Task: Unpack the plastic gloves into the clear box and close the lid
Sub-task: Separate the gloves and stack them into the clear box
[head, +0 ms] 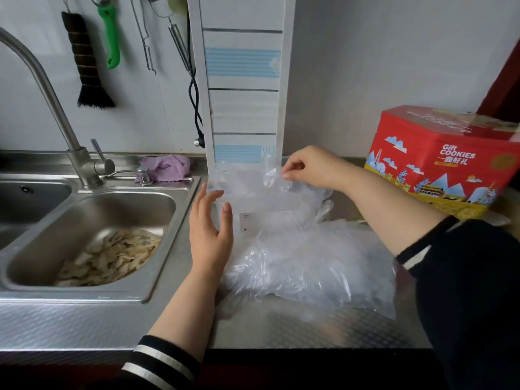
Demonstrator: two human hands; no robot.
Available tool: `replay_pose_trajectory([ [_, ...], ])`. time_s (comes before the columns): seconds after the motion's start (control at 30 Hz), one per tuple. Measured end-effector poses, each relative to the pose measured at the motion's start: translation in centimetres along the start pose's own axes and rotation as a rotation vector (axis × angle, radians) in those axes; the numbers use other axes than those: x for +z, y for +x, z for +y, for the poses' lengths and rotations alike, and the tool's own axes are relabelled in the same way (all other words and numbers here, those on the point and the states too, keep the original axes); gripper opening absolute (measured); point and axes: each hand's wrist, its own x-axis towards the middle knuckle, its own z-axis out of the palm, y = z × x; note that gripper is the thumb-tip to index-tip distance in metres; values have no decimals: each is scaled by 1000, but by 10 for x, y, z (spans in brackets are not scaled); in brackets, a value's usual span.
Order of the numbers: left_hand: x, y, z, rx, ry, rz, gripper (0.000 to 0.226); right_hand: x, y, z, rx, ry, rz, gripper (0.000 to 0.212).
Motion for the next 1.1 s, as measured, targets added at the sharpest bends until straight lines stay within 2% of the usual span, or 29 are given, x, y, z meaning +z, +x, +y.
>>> replay_pose_trajectory([
  [0.07,0,-1,0,-6,-12,-5,37,-6,-28,-4,-3,91,91,10],
  [0.13,1,0,0,-4,-21,-2,38,-6,-58,-4,13,157,77,15],
  [0.27,1,-2,-1,-1,-32,2,38,4,-107,15,105,-18,-211,19],
  [0.33,1,-2,-2,0,-36,6,38,13,-124,25,136,-162,-316,40],
  [0.4,1,-1,-1,3,-41,6,37,23,-136,30,112,-233,-334,59],
  [0.47,1,-2,-1,8,-44,7,37,30,-142,33,72,-214,-273,55],
  [0.57,1,-2,0,9,-48,4,36,34,-139,38,72,-121,-129,27],
  [0.7,0,-2,0,2,-50,1,38,29,-133,37,85,-19,-73,5],
  [0.87,0,-3,0,-2,-56,1,39,17,-130,30,53,-5,60,5],
  [1.1,1,-1,-2,3,-81,6,37,-28,-109,6,-29,171,283,6],
])
